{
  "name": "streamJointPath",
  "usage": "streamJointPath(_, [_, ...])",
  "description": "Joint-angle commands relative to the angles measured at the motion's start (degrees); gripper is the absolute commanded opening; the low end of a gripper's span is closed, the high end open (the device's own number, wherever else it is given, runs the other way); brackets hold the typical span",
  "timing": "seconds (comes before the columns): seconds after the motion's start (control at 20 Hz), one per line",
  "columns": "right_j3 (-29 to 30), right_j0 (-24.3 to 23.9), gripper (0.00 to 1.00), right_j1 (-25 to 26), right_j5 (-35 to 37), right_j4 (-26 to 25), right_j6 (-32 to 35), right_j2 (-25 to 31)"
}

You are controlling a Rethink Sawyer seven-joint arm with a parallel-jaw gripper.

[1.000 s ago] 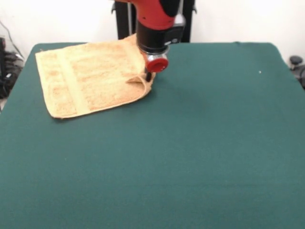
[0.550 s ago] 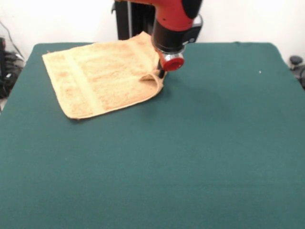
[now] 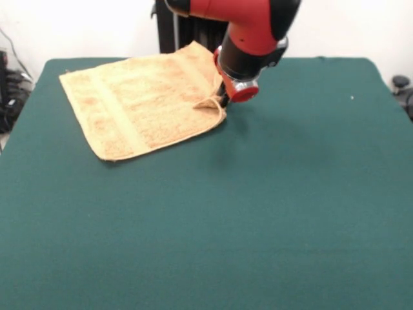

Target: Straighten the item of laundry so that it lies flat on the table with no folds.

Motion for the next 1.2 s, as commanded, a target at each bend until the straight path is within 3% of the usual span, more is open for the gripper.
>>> streamJointPath(0.05, [-4.0,3.5,0.00,4.5,8.5,3.0,4.1,1.3])
streamJointPath(0.55, [-10.0,5.5,0.00,6.6,27.3,3.1,3.0,-0.6])
streamJointPath(1.0, [-10.9,4.8,0.00,6.9,29.0,2.6,2.6,0.7])
streamJointPath(1.05, [-10.7,4.8,1.00,6.9,28.7,2.6,2.7,0.9])
streamJointPath(1.2, [-10.3,5.1,1.00,6.8,27.4,2.7,3.5,0.7])
